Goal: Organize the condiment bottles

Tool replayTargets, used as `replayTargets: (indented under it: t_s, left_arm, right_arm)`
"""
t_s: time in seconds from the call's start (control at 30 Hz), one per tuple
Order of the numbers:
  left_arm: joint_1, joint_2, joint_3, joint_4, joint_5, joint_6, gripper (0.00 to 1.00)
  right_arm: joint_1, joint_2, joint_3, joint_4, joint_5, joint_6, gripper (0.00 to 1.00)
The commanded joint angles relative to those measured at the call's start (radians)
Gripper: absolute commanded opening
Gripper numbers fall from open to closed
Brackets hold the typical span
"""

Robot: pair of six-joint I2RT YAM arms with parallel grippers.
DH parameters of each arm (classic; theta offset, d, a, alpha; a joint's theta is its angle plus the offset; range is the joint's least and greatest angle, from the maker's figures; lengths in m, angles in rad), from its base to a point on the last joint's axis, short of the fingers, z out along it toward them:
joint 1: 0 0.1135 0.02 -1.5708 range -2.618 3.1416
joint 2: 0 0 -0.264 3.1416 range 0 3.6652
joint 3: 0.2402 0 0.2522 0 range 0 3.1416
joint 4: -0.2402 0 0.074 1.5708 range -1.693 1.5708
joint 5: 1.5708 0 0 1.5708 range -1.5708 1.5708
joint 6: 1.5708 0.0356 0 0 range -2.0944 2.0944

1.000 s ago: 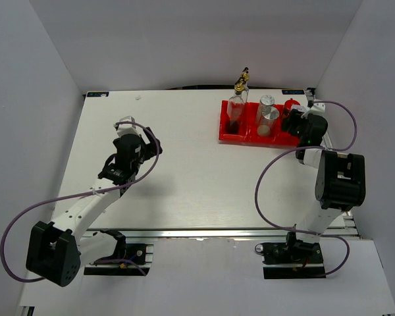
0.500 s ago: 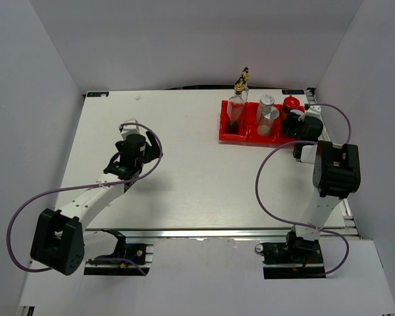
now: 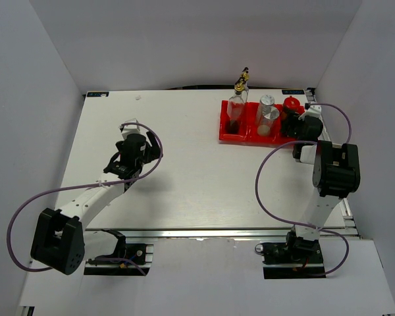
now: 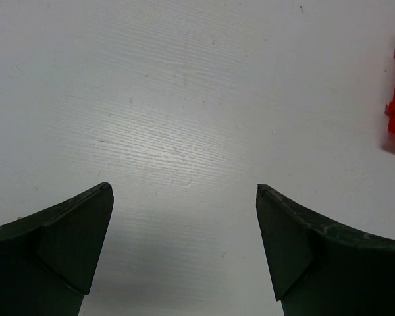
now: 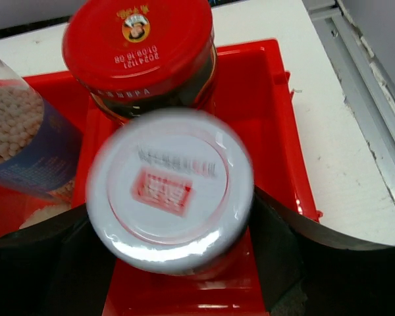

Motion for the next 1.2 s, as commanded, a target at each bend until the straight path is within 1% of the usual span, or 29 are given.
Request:
replayTargets:
  t_s: [0.0,0.17,0.37,0.43,0.53,0.6,0.7,0.8,0.83,0.9,0.93,0.97,1.0,1.03,1.1,1.13,1.17]
  left_arm:
    - [0.005,-0.015,0.037,-0.011,0.007,0.007,0.98]
    - [0.005,-0.018,0.042,-0.023,0.001,0.006,0.98]
    - [0.006,-0.019,0.045,-0.025,0.005,0.006,0.98]
    - [0.005,-0.024,0.045,-0.026,0.011,0.006,0.98]
    - [0.005,-0.041,0.049,-0.026,0.022,0.004,0.98]
    - [0.006,-0.059,0.049,-0.025,0.025,0.001,0.98]
    - [0.005,-0.088,0.045,-0.007,0.033,-0.004,0.98]
    - [0.005,-0.108,0.045,0.006,0.043,-0.008,0.98]
    - [0.005,-0.112,0.046,0.003,0.044,-0.011,0.98]
    - [0.005,-0.124,0.045,-0.005,0.040,-0.016,0.98]
    - [0.005,-0.141,0.028,0.003,0.040,-0.016,0.98]
    - [0.005,-0.151,0.016,0.010,0.040,-0.016,0.98]
    - [0.005,-0.162,0.006,0.012,0.028,-0.016,0.98]
    - [0.005,-0.185,-0.001,0.003,0.021,-0.017,0.98]
    - [0.006,-0.205,0.002,-0.023,0.016,-0.016,0.98]
    - [0.006,-0.217,0.000,-0.039,0.011,-0.010,0.98]
    - [0.005,-0.251,-0.010,-0.042,0.002,-0.011,0.98]
  right_arm:
    - [0.006,-0.025,0.015,0.165,0.011,0.001,0.76]
    - [0.006,-0.032,0.018,0.149,0.011,0.021,0.81]
    - [0.008,-0.066,0.004,0.139,0.011,0.024,0.81]
    - [0.008,-0.103,-0.004,0.132,0.028,0.024,0.83]
    - [0.008,-0.173,-0.027,0.110,0.066,0.026,0.88]
    - [0.008,-0.216,-0.036,0.060,0.095,0.021,0.90]
    - [0.008,-0.320,-0.068,0.014,0.126,0.029,0.89]
    - [0.008,-0.478,-0.096,-0.058,0.169,0.049,0.89]
    - [0.008,-0.515,-0.097,-0.153,0.178,0.061,0.89]
    - [0.008,-0.586,-0.097,-0.285,0.183,0.111,0.89]
    - [0.008,-0.663,-0.116,-0.410,0.174,0.185,0.89]
    - [0.008,-0.704,-0.142,-0.452,0.163,0.219,0.90]
    - [0.008,-0.750,-0.171,-0.492,0.145,0.256,0.89]
    - [0.008,-0.844,-0.248,-0.521,0.130,0.309,0.89]
    - [0.008,-0.946,-0.344,-0.537,0.059,0.339,0.89]
    - [0.009,-1.044,-0.393,-0.526,0.028,0.343,0.89]
    - [0.008,-1.089,-0.480,-0.519,-0.030,0.340,0.90]
